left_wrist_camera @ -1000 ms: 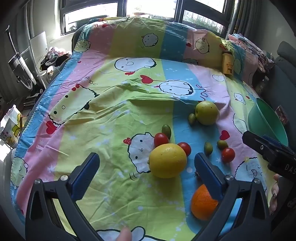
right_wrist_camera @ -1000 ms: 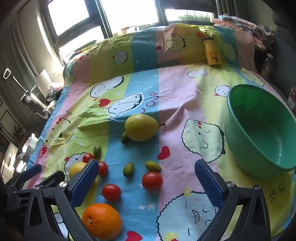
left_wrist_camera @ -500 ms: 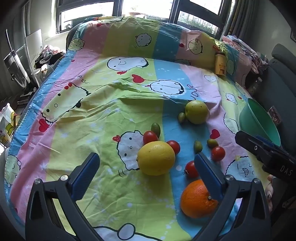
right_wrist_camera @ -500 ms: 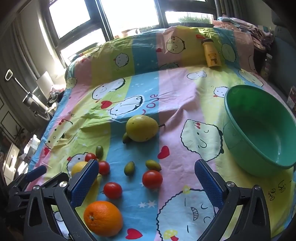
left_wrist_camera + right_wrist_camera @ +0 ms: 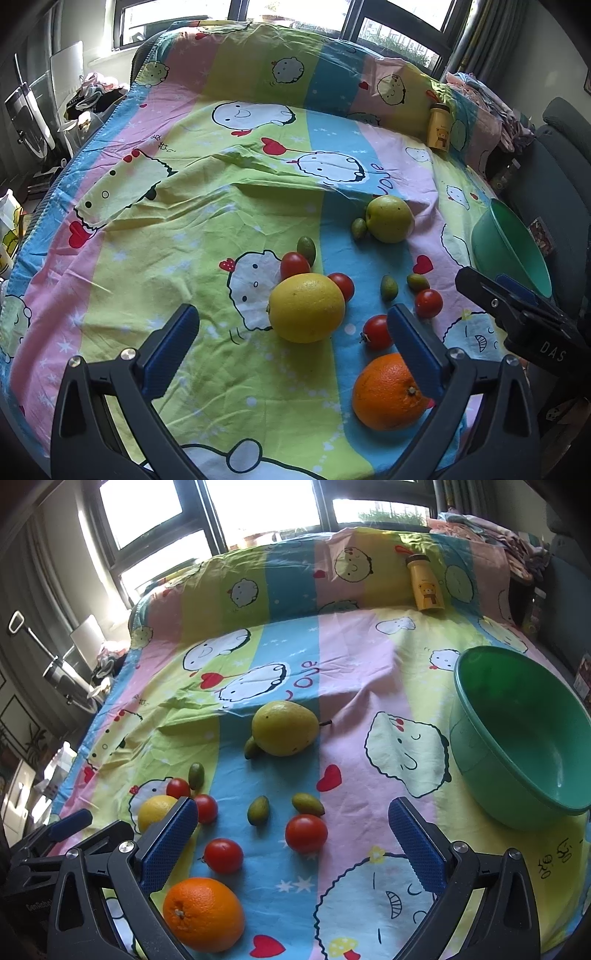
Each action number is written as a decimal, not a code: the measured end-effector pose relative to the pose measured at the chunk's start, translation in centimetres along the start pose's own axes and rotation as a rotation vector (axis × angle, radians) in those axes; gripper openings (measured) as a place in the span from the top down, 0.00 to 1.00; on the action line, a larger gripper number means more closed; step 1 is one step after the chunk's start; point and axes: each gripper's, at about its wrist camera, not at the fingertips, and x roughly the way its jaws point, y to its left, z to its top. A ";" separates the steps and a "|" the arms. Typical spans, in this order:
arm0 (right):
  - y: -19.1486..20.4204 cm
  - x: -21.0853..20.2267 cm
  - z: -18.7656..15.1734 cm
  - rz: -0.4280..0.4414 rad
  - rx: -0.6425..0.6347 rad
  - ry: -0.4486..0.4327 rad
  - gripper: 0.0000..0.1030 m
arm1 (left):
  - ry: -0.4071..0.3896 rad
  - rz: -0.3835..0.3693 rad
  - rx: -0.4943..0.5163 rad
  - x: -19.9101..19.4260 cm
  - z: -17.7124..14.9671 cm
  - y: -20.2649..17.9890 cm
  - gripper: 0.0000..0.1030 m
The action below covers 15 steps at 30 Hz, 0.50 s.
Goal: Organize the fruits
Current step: 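Move the right tool toward the orange on the sheet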
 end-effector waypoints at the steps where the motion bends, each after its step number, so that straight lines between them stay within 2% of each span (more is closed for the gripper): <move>1: 0.0 0.0 0.0 0.000 0.000 -0.003 0.00 | -0.002 -0.001 0.000 0.0 0.0 0.0 0.02; 15: -0.7 -0.1 0.0 -0.031 0.012 -0.005 0.00 | -0.020 -0.024 -0.027 -0.3 0.4 0.7 0.02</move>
